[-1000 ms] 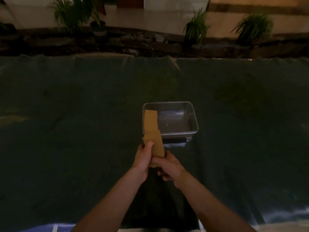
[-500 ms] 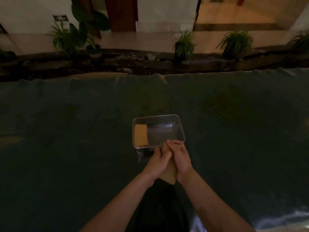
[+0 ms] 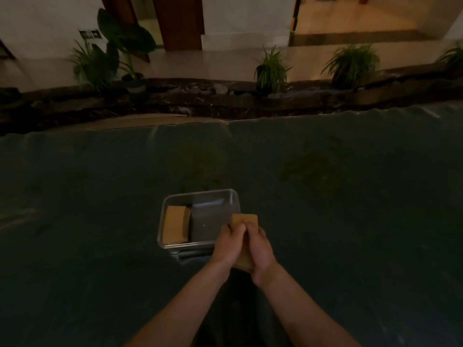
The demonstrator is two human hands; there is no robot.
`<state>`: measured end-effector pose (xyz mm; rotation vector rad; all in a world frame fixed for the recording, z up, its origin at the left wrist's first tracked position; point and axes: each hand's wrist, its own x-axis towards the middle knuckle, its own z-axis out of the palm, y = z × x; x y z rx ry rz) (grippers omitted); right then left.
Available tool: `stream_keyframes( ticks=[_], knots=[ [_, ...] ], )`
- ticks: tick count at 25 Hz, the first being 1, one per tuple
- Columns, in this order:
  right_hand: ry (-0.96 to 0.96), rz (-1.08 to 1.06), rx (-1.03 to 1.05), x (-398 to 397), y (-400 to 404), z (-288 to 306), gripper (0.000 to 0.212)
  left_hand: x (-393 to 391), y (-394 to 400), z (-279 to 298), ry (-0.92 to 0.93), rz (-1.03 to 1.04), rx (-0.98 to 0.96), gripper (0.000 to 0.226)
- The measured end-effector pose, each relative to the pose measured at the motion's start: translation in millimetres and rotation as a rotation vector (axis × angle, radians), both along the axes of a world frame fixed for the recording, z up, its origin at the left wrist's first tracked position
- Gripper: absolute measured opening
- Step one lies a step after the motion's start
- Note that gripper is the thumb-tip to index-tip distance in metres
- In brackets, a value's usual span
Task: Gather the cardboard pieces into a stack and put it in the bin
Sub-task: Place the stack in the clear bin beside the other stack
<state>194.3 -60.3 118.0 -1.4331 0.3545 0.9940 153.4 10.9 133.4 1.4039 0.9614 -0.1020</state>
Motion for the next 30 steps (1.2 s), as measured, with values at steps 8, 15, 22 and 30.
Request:
stream_keyframes(
  ticks=[8,15,22,30],
  knots=[
    [0.009,0.125,0.018,65,1,-9,0.048,54,0,-2,-0.002,0.06,-0.012,0.029],
    [-0.261,-0.151,-0.182,120,20,-28,0.034,74,41,-38,0.124,0.171,-0.128,0.041],
    [-0.327,-0.02,-0.41,136,25,-72,0.054,117,57,-55,0.095,0.191,-0.026,0.047],
    [-0.227,0.349,-0.204,107,58,-75,0.051,78,86,-77,0.11,0.383,-0.288,0.03]
  ],
)
